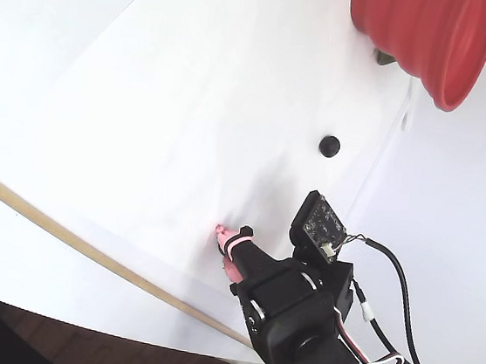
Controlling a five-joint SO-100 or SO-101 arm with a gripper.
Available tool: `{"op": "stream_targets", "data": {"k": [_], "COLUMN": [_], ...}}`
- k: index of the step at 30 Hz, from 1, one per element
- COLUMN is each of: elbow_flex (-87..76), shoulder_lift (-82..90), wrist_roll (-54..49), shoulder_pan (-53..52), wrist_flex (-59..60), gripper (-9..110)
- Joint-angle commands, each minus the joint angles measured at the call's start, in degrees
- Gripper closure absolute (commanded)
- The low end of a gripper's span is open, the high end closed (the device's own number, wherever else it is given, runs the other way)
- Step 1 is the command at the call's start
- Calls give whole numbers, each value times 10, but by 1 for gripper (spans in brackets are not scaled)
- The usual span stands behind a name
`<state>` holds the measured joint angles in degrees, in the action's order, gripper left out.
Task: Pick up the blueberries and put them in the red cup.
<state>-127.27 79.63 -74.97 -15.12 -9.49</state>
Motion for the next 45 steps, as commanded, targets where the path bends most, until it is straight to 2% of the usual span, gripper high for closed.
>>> {"op": "stream_targets", "data": {"k": [1,24,45], "elbow_flex": [-6,-28,19], "shoulder_lift": [54,150,236], "wrist_roll": [-3,-57,-123], "shoulder_pan": [-3,29,77], "wrist_flex": [-4,-3,25], "gripper": [90,90,90]}}
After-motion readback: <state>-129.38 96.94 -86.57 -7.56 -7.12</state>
